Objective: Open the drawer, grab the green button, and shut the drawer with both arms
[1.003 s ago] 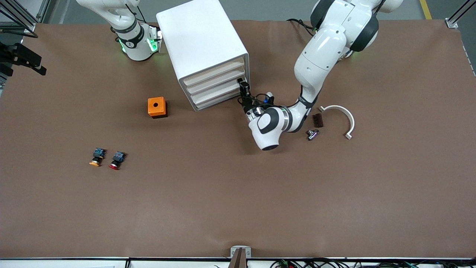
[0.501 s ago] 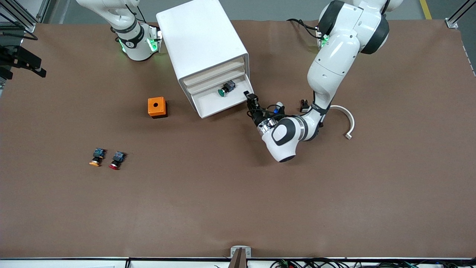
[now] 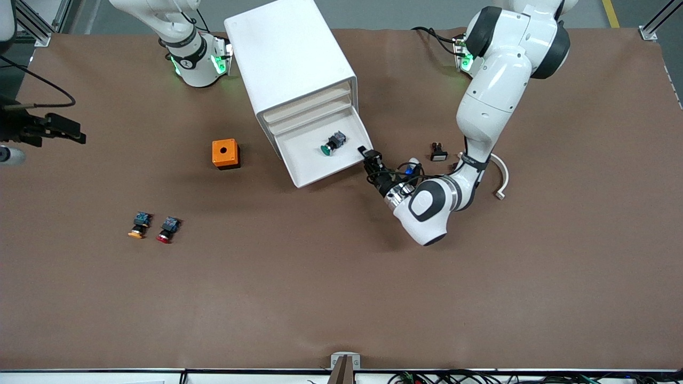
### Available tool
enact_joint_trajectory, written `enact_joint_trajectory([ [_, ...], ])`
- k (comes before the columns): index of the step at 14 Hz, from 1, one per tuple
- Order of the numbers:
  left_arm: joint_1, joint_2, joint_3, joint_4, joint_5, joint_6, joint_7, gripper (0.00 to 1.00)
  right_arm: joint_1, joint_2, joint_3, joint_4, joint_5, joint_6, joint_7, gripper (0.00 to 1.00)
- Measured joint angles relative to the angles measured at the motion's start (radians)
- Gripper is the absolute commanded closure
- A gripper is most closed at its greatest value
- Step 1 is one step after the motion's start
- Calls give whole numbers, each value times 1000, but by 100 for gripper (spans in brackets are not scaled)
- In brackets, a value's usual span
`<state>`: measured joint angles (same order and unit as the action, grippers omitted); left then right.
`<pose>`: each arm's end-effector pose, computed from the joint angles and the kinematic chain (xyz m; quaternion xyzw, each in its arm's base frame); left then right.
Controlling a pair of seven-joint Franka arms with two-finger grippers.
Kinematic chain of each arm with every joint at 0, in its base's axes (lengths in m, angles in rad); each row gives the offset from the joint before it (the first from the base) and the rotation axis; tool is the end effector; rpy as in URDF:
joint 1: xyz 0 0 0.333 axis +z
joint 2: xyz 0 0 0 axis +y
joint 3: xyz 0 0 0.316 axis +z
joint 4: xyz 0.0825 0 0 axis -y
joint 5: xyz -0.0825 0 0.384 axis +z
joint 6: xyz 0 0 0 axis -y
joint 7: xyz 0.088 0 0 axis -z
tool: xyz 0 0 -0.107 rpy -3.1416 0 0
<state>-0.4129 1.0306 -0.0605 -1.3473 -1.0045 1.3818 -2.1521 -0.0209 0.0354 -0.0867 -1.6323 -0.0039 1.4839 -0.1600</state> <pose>0.5267 -0.3768 0.1176 -0.3960 -0.6604 0.5745 0.2776 0.5476 -0.0588 0.5696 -0.9954 -0.0260 0.0913 0.0088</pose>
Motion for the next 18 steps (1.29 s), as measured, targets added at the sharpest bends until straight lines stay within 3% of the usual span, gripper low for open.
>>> enact_joint_trajectory([
  [4, 32, 0, 0, 14, -1, 13, 0, 85, -20, 66, -7, 16, -2, 3, 0, 0],
  [5, 34, 0, 0, 15, -1, 18, 0, 75, -24, 72, -9, 24, -1, 3, 0, 0],
  [6, 34, 0, 0, 15, -1, 25, 0, 42, -25, 75, -11, 28, 1, 3, 2, 0],
  [7, 34, 0, 0, 15, -1, 30, 0, 0, -25, 75, -10, 32, 4, 2, 15, 0],
  [11, 35, 0, 0, 17, -1, 35, 1, 0, 30, 75, 5, 47, 28, -5, 247, 0],
  [14, 37, 0, 13, 21, -1, 49, 29, 0, 178, 75, 15, 53, 43, 2, 550, 0],
  [18, 65, -12, 31, 75, -1, 56, 220, 0, 385, 83, 21, 51, 93, 56, 948, 0],
])
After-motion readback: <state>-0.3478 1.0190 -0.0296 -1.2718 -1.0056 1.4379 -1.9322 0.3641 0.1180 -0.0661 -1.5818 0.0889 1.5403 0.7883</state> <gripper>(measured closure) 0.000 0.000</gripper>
